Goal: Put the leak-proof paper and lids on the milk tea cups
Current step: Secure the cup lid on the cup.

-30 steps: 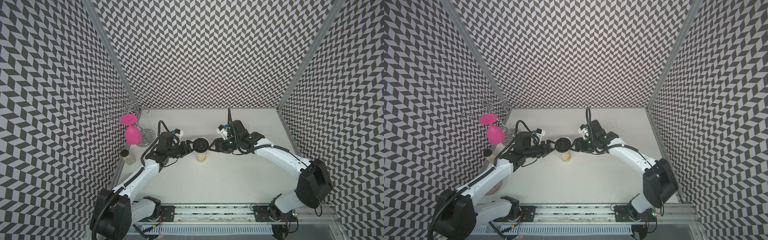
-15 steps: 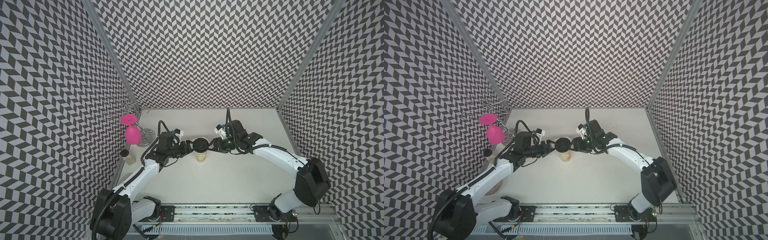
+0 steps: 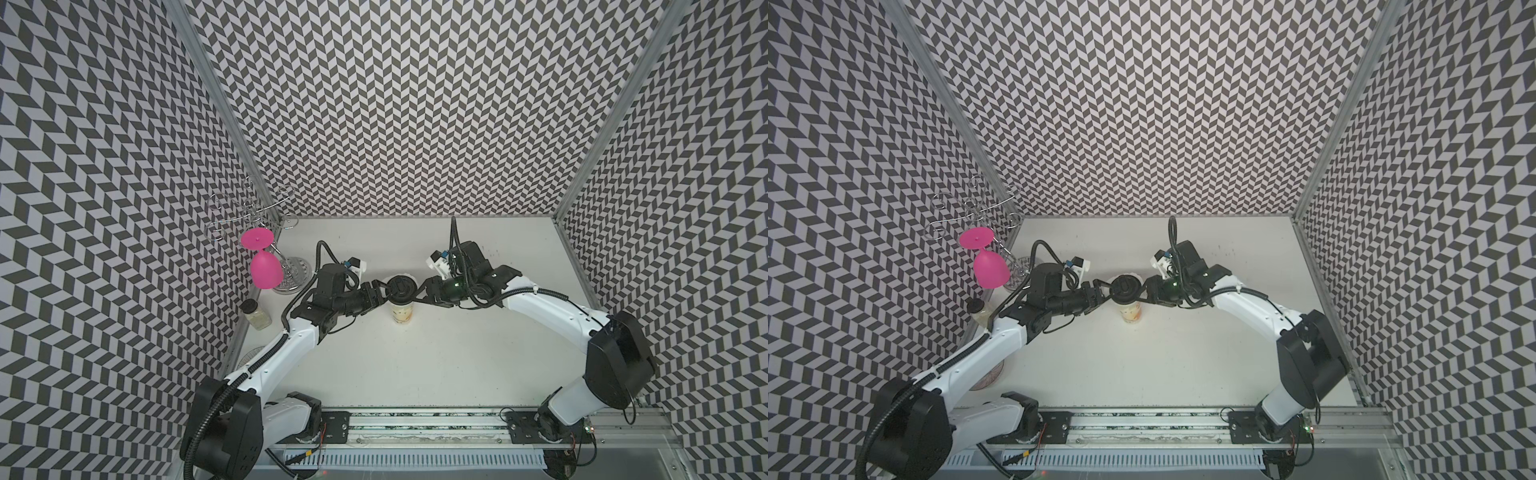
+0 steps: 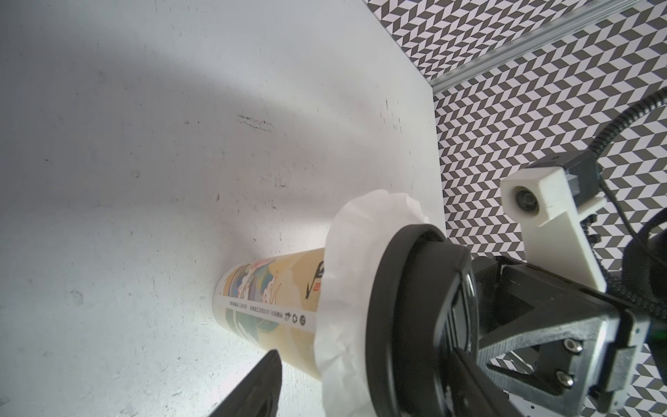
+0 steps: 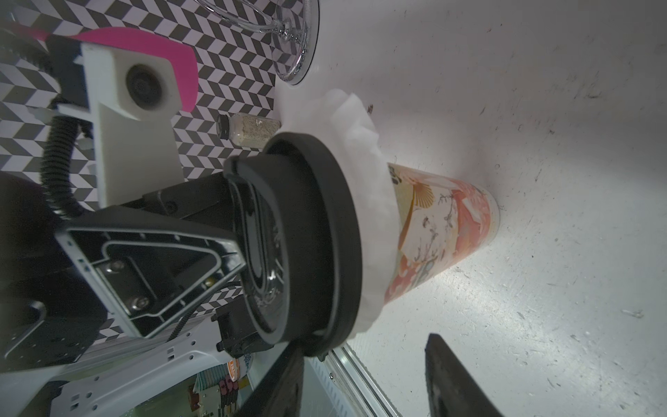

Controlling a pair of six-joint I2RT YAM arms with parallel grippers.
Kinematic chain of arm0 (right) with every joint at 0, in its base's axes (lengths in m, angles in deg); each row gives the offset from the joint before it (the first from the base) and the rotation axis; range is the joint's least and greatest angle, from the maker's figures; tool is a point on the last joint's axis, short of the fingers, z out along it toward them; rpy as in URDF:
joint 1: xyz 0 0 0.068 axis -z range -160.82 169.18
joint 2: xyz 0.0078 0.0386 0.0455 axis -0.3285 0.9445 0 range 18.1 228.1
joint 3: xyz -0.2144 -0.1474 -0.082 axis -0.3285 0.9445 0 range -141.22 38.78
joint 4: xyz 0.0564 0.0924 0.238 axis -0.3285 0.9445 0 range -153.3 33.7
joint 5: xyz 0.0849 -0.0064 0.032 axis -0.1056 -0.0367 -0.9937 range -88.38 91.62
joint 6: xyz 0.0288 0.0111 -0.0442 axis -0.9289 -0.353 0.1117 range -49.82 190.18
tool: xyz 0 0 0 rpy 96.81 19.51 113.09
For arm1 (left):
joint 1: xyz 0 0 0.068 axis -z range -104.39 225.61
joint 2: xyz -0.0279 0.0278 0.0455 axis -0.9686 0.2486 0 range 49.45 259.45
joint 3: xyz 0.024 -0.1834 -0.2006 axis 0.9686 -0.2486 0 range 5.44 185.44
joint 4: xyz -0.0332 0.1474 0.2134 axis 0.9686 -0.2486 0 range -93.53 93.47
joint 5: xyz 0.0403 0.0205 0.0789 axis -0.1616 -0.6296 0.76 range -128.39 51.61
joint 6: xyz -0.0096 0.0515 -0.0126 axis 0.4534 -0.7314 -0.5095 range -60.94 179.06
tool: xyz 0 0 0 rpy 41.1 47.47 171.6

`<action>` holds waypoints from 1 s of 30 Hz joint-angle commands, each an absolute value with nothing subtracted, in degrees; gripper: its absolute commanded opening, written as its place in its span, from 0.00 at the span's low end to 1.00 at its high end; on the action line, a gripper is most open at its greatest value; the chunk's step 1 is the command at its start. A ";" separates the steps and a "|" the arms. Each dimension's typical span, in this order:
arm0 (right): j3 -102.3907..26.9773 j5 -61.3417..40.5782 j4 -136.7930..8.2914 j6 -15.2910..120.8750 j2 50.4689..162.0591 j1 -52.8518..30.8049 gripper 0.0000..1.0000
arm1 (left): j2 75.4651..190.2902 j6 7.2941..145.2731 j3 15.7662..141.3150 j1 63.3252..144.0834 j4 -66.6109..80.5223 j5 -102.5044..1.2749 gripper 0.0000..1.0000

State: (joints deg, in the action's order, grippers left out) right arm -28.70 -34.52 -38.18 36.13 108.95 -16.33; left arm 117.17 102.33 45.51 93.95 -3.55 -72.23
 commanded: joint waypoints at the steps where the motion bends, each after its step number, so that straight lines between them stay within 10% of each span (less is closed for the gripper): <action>1: -26.82 -31.96 -39.10 36.43 110.15 -16.68 0.52 | 118.88 101.69 44.37 93.97 -8.31 -68.39 0.72; 20: -33.01 -34.52 -42.04 35.68 105.45 -16.26 0.55 | 119.32 101.08 44.13 93.80 -8.39 -68.58 0.72; 30: -33.29 -31.43 -41.43 35.37 106.76 -13.28 0.39 | 119.24 100.81 44.37 93.71 -8.66 -68.83 0.72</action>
State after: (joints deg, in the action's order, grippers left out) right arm -31.63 -33.45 -40.49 35.57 106.11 -13.97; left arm 117.72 102.18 45.51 93.95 -2.72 -72.14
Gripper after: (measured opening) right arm 0.406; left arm 0.720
